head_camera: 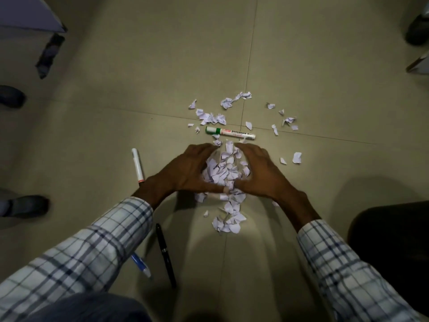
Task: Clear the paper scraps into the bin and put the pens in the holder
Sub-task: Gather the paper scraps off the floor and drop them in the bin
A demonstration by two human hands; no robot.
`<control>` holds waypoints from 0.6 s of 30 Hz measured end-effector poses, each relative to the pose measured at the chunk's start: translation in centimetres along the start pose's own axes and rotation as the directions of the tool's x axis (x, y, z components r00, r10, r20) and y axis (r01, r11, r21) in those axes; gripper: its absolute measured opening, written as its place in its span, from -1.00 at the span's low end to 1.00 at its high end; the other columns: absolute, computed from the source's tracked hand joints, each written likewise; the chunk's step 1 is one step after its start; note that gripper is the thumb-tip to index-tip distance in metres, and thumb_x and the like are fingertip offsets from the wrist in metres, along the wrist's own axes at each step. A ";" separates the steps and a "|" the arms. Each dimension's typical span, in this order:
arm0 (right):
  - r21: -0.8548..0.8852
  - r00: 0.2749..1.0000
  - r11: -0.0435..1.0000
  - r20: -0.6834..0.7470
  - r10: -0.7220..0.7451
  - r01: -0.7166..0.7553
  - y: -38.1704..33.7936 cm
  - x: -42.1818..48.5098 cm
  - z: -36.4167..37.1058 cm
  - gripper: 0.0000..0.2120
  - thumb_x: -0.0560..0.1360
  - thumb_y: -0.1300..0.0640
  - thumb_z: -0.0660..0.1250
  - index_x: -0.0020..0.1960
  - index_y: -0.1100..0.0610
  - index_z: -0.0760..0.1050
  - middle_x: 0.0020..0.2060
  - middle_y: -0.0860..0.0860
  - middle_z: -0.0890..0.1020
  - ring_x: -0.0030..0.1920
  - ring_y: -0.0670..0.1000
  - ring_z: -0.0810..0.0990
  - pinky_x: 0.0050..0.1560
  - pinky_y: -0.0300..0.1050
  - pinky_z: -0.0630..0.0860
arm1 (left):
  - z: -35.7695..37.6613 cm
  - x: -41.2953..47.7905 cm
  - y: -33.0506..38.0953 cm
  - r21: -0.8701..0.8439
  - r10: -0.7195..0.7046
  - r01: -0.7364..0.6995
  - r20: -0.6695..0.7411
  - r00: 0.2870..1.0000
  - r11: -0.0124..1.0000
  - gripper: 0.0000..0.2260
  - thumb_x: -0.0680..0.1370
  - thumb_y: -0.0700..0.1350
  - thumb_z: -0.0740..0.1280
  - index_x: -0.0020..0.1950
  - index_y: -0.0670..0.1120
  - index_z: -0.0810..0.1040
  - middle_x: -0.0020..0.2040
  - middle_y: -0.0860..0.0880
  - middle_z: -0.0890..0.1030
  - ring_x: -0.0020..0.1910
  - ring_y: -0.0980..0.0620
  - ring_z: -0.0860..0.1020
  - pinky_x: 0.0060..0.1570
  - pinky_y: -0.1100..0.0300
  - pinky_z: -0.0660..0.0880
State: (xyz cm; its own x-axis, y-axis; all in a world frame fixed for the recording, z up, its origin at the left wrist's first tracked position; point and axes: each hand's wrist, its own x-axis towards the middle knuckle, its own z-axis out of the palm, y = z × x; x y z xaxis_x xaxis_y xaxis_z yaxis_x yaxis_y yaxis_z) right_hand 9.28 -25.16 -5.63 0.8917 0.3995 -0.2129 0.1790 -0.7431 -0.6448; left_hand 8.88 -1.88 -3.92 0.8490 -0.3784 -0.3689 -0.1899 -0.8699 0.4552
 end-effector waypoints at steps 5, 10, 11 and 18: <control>-0.201 0.955 0.971 0.288 -0.067 0.129 -0.4 -2.9 1.1 0.32 0.08 -0.41 0.51 0.58 -0.14 -0.20 0.60 0.04 -0.08 0.57 0.12 -0.06 0.47 0.18 0.10 | 3.1 -3.4 0.7 0.212 0.094 -0.111 0.089 0.992 0.971 0.38 0.01 0.61 0.33 0.60 -0.02 -0.21 0.61 -0.03 -0.08 0.53 -0.06 0.04 0.47 -0.01 0.18; -0.246 0.988 0.961 0.114 -0.102 0.128 -0.5 -6.6 3.8 0.18 0.15 -0.40 0.49 0.59 -0.06 0.02 0.58 0.05 0.07 0.53 0.10 0.09 0.47 0.15 0.23 | 7.1 -5.4 1.0 0.083 0.135 -0.125 -0.124 0.983 0.989 0.26 0.11 0.51 0.41 0.60 -0.10 0.00 0.53 -0.17 0.19 0.42 -0.16 0.27 0.32 -0.10 0.41; -0.184 0.994 0.977 0.047 -0.099 0.106 -0.5 -7.1 4.3 0.07 0.20 -0.36 0.49 0.56 -0.02 0.16 0.54 0.05 0.18 0.50 0.09 0.18 0.42 0.12 0.31 | 7.6 -5.5 1.3 0.031 0.148 -0.144 -0.188 0.971 0.989 0.13 0.19 0.45 0.43 0.57 -0.11 0.12 0.46 -0.17 0.29 0.36 -0.16 0.36 0.21 -0.08 0.50; 0.016 0.974 0.998 -0.218 -0.056 0.061 0.4 -8.4 6.4 -0.75 0.47 0.11 0.40 0.09 0.20 0.61 0.02 0.13 0.60 0.01 0.02 0.58 0.02 -0.16 0.53 | 8.8 -4.9 3.4 -0.175 0.050 -0.092 -0.229 0.972 0.980 -0.61 0.42 0.06 0.47 0.17 -0.08 0.55 0.09 -0.04 0.49 -0.10 0.03 0.55 -0.13 0.10 0.57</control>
State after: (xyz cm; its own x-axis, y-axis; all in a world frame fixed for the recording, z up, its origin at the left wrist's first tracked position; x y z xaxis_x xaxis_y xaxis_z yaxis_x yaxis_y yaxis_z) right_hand -0.81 -25.35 -8.83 0.9494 0.3139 -0.0108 0.2268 -0.7088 -0.6679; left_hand -0.31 -5.79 -7.72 0.9286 -0.3393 -0.1501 -0.1782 -0.7627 0.6217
